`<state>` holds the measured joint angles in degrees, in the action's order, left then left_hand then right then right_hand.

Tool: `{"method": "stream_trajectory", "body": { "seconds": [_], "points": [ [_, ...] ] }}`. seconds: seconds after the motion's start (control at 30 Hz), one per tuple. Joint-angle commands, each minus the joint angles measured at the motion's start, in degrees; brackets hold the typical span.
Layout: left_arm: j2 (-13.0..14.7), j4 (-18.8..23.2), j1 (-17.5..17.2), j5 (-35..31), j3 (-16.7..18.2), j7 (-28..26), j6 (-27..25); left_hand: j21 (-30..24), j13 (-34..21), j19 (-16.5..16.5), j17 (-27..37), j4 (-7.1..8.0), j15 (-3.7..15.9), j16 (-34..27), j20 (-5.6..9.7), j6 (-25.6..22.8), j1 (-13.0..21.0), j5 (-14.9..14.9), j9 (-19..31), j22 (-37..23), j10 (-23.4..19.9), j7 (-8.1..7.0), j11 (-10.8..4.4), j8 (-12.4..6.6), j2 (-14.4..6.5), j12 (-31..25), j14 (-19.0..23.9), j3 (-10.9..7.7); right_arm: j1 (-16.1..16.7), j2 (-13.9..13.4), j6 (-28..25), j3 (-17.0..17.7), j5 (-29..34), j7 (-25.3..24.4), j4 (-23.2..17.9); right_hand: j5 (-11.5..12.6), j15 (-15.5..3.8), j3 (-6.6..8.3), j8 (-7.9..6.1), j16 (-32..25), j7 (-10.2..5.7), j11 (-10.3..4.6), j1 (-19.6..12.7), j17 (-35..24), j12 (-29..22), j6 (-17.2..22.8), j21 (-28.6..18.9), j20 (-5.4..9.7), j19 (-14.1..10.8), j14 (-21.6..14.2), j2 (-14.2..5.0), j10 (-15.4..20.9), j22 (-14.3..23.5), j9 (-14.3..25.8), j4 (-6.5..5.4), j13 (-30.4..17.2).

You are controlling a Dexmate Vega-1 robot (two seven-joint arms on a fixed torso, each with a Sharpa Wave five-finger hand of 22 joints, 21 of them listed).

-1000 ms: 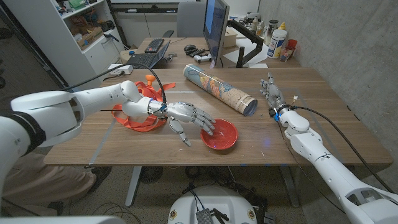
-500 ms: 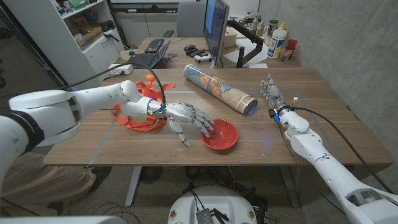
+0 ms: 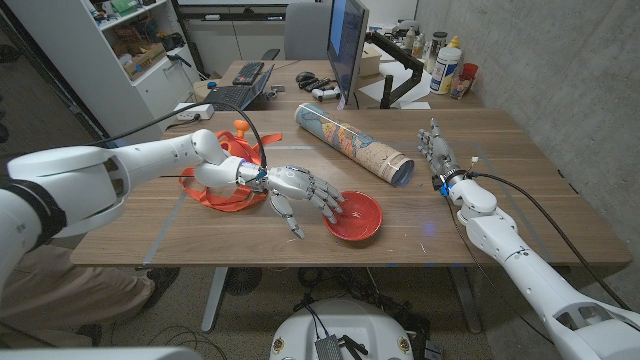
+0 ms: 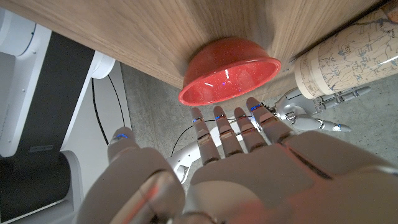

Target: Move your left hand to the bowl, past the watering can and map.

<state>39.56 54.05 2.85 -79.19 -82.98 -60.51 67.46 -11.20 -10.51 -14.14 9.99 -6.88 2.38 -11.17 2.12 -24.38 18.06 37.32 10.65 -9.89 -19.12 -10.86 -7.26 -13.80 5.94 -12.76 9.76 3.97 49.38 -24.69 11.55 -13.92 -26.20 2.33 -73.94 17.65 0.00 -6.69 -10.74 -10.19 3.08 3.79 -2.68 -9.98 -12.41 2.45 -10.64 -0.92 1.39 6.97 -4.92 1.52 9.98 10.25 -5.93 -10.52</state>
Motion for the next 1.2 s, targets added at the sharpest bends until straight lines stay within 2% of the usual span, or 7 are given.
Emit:
{"method": "stream_trajectory", "body": {
  "seconds": [0.03,0.3,1.2],
  "points": [
    [-0.13,-0.17,-0.29,-0.1,0.45,0.48,0.14,-0.05,-0.32,-0.53,0.26,-0.18,8.72,0.0,4.75,-0.26,0.74,0.63,0.2,-0.08,-0.71,-0.38,0.02,-0.03,0.03,-0.37,0.64,0.38,0.08,0.16,0.13,-0.1,-0.1,0.07,0.0,0.2,0.03,0.05,-0.09,-0.19,0.32,0.09,-0.53,-0.18,0.17,-0.3,-0.49,0.05,0.51,0.37,-0.36,-0.26,0.21,0.24,0.24,-0.12],
    [0.27,0.83,-0.73,0.37,1.05,1.6,-0.09,-0.05,-0.32,-0.66,0.26,-0.11,8.73,0.01,4.72,-1.16,0.8,0.72,0.2,-0.08,-0.94,-0.36,0.07,-0.22,0.0,-0.32,0.92,0.51,0.3,-0.19,0.32,0.02,0.01,0.0,-0.5,0.19,-0.01,0.06,-0.09,-0.19,0.3,0.11,-0.53,-0.18,0.15,-0.28,-0.49,0.05,0.51,0.39,-0.36,-0.23,0.21,0.24,0.24,-0.12],
    [-0.98,-0.39,-1.51,1.83,1.86,4.32,0.63,-0.08,-0.32,-1.13,0.26,0.05,8.87,0.06,4.45,-2.4,0.97,0.95,0.2,-0.09,-1.3,-0.13,0.08,-0.23,-0.11,-0.11,1.66,0.85,-0.26,0.22,1.2,0.06,-0.5,1.31,1.15,0.16,-0.01,0.07,-0.16,-0.26,0.22,0.09,-0.51,-0.18,0.12,-0.07,-0.5,-0.03,0.51,0.19,-0.36,-0.18,0.21,0.24,0.26,-0.12]
  ]
}}
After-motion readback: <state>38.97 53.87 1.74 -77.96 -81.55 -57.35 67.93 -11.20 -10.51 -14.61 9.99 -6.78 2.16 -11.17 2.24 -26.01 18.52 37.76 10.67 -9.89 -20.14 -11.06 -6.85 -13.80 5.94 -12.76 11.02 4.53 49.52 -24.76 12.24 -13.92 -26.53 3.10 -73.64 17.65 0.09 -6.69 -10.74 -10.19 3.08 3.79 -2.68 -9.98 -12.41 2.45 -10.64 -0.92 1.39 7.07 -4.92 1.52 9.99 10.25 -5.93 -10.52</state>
